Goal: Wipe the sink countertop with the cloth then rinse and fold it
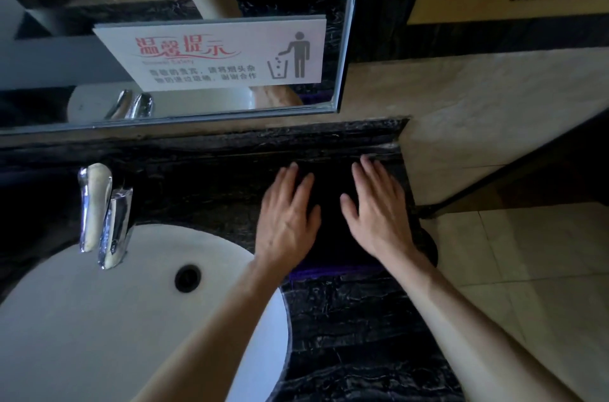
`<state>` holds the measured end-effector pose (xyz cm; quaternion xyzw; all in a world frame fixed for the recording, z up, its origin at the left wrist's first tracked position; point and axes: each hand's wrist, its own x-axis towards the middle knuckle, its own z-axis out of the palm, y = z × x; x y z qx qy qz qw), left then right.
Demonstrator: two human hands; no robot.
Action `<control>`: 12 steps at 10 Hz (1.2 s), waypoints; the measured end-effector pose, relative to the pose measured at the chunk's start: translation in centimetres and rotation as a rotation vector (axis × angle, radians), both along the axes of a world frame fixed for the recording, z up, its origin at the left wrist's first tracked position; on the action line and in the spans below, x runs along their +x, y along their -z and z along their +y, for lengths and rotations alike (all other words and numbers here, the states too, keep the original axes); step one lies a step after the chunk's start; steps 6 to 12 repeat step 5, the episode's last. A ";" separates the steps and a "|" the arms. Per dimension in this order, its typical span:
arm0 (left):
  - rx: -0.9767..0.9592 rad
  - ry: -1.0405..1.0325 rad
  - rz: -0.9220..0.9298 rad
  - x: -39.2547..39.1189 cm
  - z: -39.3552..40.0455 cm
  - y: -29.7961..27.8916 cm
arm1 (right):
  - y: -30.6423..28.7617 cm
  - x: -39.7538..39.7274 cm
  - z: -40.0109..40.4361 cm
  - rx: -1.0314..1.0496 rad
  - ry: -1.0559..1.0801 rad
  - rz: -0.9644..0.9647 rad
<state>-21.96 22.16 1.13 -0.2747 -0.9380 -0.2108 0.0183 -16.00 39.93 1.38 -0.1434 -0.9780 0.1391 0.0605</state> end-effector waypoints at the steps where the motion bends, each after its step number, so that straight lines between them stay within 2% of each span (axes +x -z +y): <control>1: -0.194 0.087 -0.026 2.2 0.3 1.4 | 1.6 2.1 -1.1 0.063 -0.066 -0.142; 4: -0.277 0.071 -0.103 2.3 0.1 0.9 | 0.8 2.0 -1.2 0.099 -0.080 -0.298; 5: -0.190 0.013 -0.080 3.0 -1.1 -0.5 | -1.0 2.3 -2.2 0.038 -0.050 -0.270; 12: -0.190 0.013 -0.080 3.0 -1.1 -0.5 | -1.0 2.3 -2.2 0.038 -0.050 -0.270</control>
